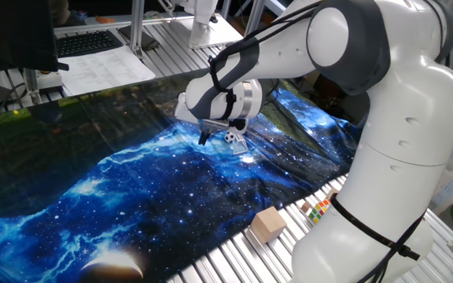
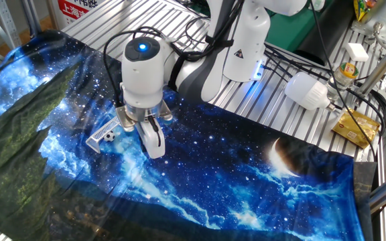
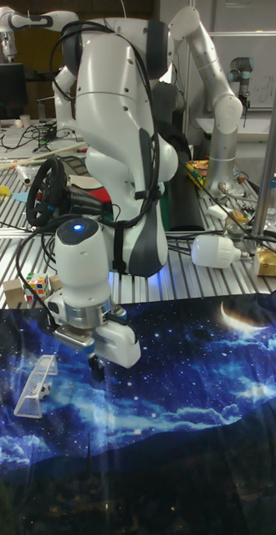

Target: Push the soccer ball into the goal

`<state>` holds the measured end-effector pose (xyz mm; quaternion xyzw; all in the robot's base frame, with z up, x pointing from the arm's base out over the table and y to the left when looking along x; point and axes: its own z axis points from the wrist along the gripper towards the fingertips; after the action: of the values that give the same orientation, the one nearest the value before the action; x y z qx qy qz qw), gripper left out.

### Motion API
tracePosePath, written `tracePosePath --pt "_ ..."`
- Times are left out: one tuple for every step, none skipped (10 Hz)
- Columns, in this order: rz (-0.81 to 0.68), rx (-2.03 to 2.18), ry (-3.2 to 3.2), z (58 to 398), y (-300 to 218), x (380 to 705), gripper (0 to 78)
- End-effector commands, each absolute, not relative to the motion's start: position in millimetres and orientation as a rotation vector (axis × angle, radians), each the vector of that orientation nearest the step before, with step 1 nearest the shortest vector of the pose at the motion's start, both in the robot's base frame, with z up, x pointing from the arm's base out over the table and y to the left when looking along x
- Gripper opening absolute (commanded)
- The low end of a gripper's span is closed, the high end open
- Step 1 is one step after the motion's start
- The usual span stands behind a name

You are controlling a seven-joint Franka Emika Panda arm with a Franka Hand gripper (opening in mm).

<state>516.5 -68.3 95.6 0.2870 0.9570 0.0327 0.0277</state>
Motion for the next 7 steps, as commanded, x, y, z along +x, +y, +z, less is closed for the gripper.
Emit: tracePosePath --pt "0.120 0.674 3.023 116 -6 491 0.0" --pt "0.107 0.683 3.019 115 12 483 0.0" --pt "0.111 0.658 3.025 114 18 481 0.0" --pt "0.107 0.625 3.030 115 24 477 0.0" --pt "0.106 0.585 3.039 116 28 474 0.0" --pt "0.106 0.559 3.045 118 30 472 0.0" --pt "0.105 0.502 3.061 122 35 467 0.0"
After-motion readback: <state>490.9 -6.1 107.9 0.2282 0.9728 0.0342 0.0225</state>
